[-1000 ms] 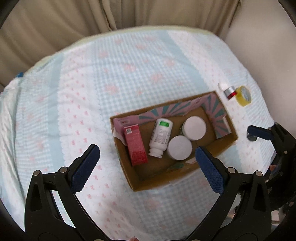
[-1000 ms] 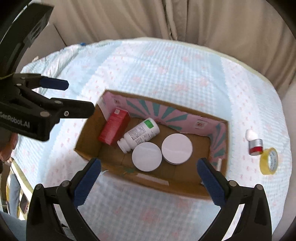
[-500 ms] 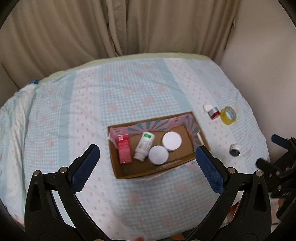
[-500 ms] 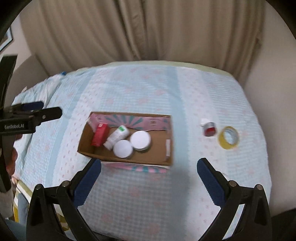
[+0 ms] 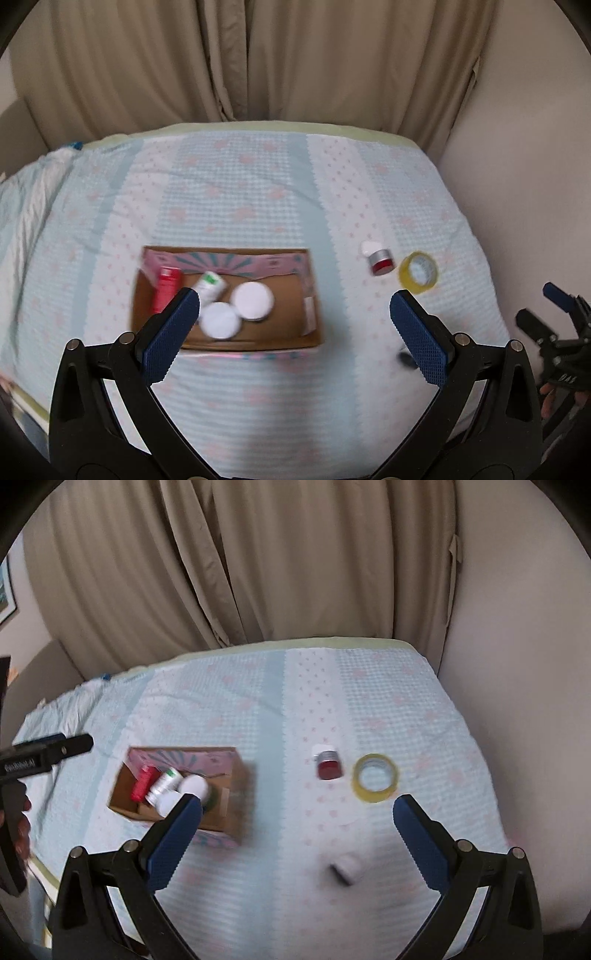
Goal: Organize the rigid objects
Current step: 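Move both tools toward the PROYA jar and yellow tape roll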
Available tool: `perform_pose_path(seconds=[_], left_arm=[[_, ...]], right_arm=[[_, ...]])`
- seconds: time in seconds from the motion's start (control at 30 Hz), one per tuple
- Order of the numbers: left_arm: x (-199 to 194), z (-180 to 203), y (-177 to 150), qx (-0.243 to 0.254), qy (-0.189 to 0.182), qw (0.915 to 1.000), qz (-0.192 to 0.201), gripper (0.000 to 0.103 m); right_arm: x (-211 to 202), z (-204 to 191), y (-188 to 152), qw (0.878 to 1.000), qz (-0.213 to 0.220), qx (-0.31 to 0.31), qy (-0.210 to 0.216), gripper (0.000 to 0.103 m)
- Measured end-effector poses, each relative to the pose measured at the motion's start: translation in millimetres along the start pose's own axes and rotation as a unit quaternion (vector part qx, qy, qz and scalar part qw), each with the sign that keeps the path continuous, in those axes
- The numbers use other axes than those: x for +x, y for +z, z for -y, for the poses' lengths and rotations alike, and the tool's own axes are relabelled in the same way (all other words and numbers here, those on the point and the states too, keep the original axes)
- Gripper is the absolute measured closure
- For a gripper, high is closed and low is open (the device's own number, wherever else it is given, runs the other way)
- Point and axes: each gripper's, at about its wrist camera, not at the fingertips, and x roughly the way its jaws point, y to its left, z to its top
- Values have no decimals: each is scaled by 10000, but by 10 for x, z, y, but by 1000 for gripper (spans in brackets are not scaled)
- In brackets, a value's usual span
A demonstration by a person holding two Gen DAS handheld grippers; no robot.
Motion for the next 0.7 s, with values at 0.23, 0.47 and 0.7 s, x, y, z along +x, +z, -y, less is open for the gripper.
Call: perform_pose_path(seconds=[0.23,0.47,0.7], left_arm=[[381,693,49,-190,44,9996,-192,0],[1021,1096,137,-168,-172,9991,-344,0],[1835,1346,120,-42,70,9996,-268,0]], right_arm=[[235,583,86,9991,-251,-341,39,0],[683,837,22,9986,-403,-337,24,0],[1341,1011,-146,9970,-523,-567,-60,0]])
